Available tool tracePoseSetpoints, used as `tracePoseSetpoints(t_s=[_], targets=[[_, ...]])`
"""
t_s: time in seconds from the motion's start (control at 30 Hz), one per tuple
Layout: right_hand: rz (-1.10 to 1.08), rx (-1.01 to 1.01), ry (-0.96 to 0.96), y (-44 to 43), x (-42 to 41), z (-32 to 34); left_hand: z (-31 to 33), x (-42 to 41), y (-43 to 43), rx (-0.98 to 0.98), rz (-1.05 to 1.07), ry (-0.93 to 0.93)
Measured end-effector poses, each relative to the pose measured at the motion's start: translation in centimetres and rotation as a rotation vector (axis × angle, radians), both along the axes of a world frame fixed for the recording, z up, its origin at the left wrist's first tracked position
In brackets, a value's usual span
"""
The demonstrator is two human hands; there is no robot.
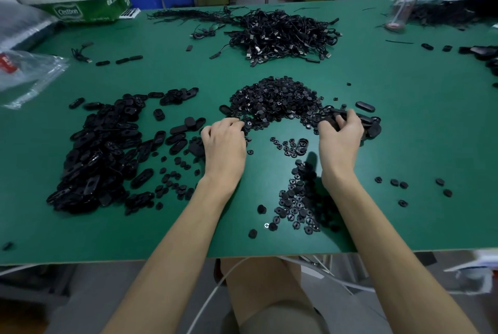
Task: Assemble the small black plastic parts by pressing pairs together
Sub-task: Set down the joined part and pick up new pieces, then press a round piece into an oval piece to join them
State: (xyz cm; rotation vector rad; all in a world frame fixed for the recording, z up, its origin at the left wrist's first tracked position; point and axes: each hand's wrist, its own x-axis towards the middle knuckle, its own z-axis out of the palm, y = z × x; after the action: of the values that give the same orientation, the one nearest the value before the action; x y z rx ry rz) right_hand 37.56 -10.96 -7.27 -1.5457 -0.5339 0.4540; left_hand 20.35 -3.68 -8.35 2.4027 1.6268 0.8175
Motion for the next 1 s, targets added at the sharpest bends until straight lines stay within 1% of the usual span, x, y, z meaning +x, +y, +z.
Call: tracePoseSetpoints(t_s=[0.07, 0.2, 0.3, 0.47, 0.53, 0.6, 0.67, 0.7, 0.77, 0.87, 0.93, 1.0], targets=[[-0.007, 0.007, -0.023, -0.2, -0.1, 0.1, 0.2, -0.2, -0.1, 0.017, 0.024, -0.005], [-0.021, 0.018, -0.137, -0.5, -0.4, 0.2, 0.3, -0.1, -0.3, 0.035, 0.052, -0.010], [0.034, -0.021, -0.196, -0.6, -0.8, 0.5, 0.2, -0.1, -0.4, 0.054, 0.045, -0.027], [0.122, -0.032, -0.255, -0.5, -1.1, 0.5, 0.3, -0.2, -0.4, 0.107, 0.044, -0.067], [0.145, -0.038, -0.283, -0.6, -1.2, 0.5, 0.5, -0.2, -0.5, 0.115, 0.023, -0.118], [0.173, -0.038, -0.321, -0.7, -1.3, 0.6, 0.7, -0.1, -0.6, 0.102, -0.055, -0.225], [0.215, -0.018, -0.350, -0.7, -1.6, 0.6, 0.9, 0.1, -0.7, 0.046, -0.193, -0.343], [0.237, -0.008, -0.364, -0.7, -1.7, 0.6, 1.0, 0.1, -0.9, 0.029, -0.266, -0.371], [0.284, -0.003, -0.378, -0.6, -1.7, 0.6, 1.1, 0.4, -1.4, 0.060, -0.384, -0.348], [0.384, 0.002, -0.336, -0.6, -1.7, 0.4, 1.1, 1.0, -1.9, 0.146, -0.507, -0.294], [0.434, 0.018, -0.304, -0.5, -1.7, 0.4, 1.0, 1.2, -2.1, 0.151, -0.529, -0.327], [0.472, 0.060, -0.225, -0.5, -1.7, 0.5, 1.0, 1.1, -2.0, 0.141, -0.504, -0.356]])
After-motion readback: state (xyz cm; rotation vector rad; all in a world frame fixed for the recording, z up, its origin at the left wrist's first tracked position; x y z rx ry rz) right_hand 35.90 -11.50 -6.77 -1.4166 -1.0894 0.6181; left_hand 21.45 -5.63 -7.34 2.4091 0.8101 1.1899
